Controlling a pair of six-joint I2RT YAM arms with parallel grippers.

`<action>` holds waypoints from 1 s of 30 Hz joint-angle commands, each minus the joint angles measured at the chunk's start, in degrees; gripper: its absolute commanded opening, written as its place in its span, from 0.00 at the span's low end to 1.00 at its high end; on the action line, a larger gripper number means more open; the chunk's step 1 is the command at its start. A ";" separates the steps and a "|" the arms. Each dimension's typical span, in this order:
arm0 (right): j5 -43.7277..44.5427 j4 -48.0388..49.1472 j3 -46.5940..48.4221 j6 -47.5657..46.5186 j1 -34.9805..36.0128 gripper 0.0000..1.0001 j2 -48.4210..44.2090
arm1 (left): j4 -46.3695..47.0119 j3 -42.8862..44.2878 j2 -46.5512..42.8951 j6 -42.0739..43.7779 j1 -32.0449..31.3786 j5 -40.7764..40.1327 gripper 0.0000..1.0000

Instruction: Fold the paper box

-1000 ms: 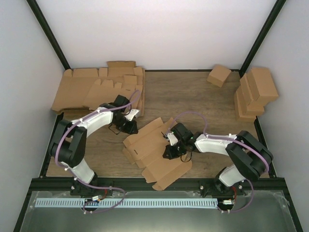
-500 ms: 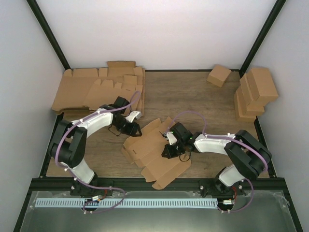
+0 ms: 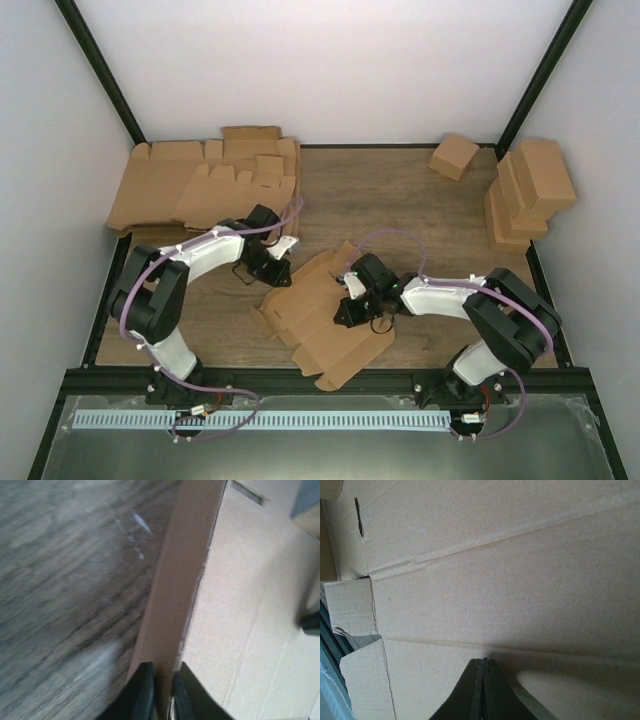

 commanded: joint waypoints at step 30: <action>20.87 5.32 6.26 33.93 -2.34 0.46 -18.26 | 2.56 1.36 -13.93 -6.45 -20.55 -34.30 0.04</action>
